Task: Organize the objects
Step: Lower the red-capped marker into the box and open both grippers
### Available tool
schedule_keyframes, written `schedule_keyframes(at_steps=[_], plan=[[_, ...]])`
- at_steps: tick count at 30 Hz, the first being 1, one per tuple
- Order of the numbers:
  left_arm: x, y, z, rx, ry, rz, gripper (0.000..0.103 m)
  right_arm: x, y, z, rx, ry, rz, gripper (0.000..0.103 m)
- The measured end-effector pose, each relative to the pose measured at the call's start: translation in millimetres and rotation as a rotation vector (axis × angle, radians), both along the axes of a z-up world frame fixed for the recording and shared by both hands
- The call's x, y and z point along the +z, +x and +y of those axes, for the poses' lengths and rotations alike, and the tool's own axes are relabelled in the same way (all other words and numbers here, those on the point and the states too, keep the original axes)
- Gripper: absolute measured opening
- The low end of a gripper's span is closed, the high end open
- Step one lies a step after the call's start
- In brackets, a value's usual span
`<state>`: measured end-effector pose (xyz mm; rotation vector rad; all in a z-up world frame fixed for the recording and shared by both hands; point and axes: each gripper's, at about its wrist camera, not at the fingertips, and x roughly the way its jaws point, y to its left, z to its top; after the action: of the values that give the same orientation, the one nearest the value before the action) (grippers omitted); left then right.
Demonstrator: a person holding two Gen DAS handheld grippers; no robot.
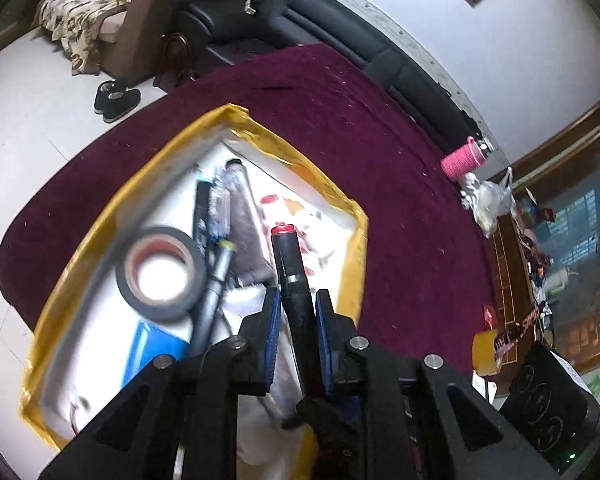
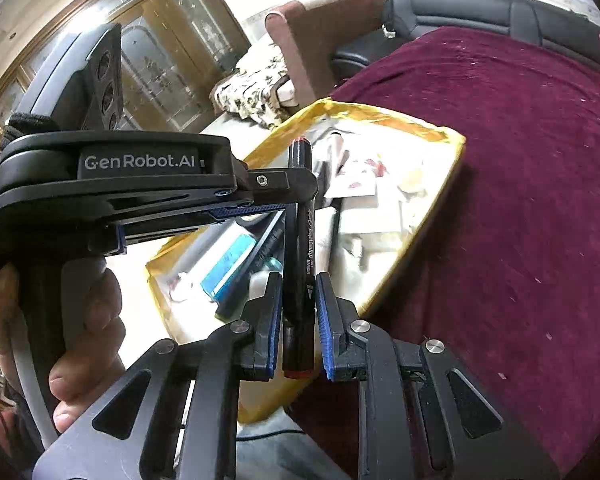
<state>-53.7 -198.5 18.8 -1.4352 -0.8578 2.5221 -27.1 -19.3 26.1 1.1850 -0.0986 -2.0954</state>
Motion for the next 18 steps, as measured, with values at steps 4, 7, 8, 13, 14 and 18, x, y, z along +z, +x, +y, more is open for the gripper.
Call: schedule_keyframes(at_steps=[4,7,8,13,14,18], plan=[[-8,-11,-10,0.006,-0.002,-0.015,0.015,-5,-17,-15,-0.011,0.024,-0.019,0.017],[-14,-15,-16,0.01,0.007,-0.021,0.015,-6,-24,-21,-0.016,0.028,-0.033,0.017],[-15,-16,-17,0.011,0.012,-0.022,0.015,-6,-26,-25,-0.021,0.034,-0.031,0.017],[-19,-22,-20,0.031,-0.001,-0.019,0.016,-10,-36,-33,-0.028,0.033,-0.046,0.017],[-20,-22,-21,0.03,-0.01,-0.021,0.016,-11,-39,-35,-0.029,0.026,-0.054,0.017],[-25,-22,-23,0.037,-0.021,-0.037,0.017,-15,-42,-36,-0.035,-0.001,-0.073,0.017]])
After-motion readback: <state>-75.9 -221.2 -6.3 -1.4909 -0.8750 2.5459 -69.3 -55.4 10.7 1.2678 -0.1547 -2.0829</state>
